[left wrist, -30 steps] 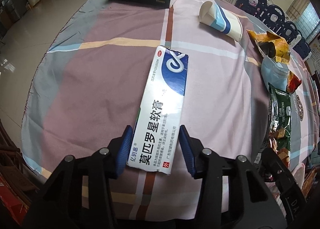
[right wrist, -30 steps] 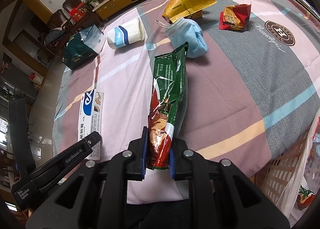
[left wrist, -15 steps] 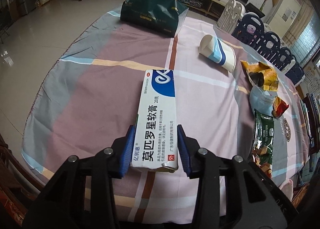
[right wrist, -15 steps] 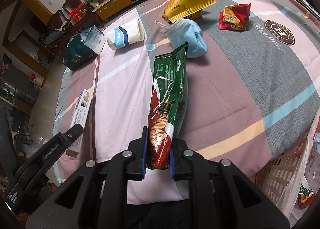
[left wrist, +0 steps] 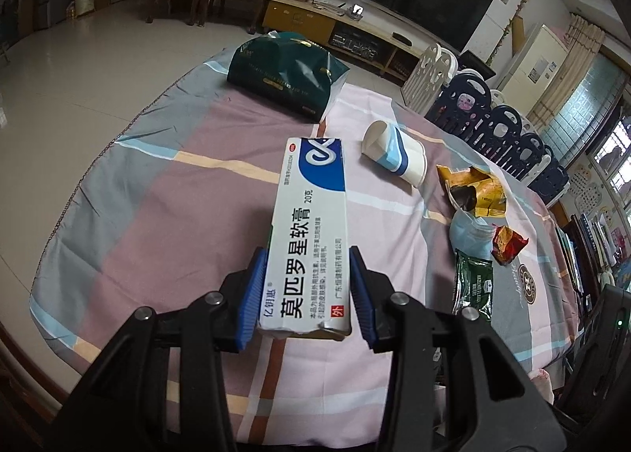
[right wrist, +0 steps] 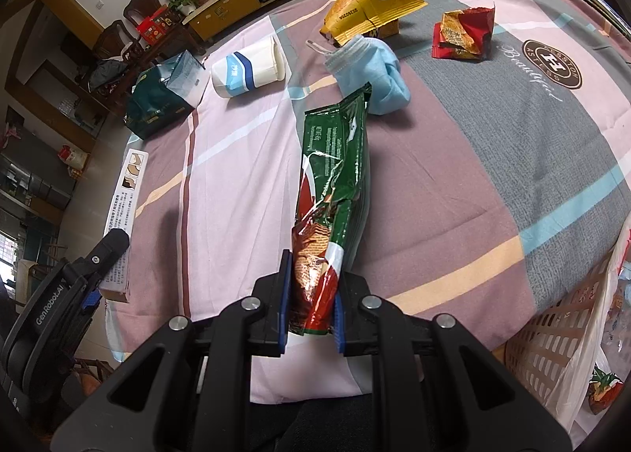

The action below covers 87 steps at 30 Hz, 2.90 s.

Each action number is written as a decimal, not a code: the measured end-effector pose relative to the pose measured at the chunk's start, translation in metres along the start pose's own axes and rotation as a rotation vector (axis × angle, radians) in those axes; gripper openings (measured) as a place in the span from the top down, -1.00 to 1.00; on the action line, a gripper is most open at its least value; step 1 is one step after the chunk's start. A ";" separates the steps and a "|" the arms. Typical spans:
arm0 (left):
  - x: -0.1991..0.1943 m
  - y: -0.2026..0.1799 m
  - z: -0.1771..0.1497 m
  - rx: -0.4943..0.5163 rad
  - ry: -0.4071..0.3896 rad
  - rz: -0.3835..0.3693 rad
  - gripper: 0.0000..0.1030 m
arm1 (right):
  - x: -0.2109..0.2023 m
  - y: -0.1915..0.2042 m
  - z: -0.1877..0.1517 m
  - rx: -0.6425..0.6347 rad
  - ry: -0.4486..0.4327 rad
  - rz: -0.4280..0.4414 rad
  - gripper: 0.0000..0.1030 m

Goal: Collect trash
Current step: 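Carry both held items to the basket and open both tools, then grasp the blue face mask with the left tool while the right tool grasps the yellow chip bag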

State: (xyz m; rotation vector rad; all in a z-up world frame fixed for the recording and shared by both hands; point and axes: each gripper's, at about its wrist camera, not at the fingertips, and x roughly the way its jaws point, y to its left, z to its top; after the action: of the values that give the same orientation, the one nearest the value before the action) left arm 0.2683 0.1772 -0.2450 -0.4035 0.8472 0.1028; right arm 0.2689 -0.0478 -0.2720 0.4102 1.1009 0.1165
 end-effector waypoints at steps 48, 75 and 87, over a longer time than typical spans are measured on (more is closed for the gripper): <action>-0.026 -0.281 -0.203 0.933 0.319 -0.400 -0.69 | -0.214 -0.345 -0.084 0.459 -0.141 -0.200 -0.42; 0.030 -0.116 -0.019 0.301 0.075 -0.001 0.54 | -0.088 -0.193 0.085 0.073 -0.170 -0.070 -0.42; 0.051 -0.064 -0.012 0.152 0.107 0.093 0.53 | 0.037 -0.004 0.200 -0.358 -0.133 -0.105 -0.42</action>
State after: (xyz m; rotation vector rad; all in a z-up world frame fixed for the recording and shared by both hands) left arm 0.3095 0.1108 -0.2702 -0.2282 0.9724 0.1034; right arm 0.4617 -0.0938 -0.2274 0.0387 0.9447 0.1876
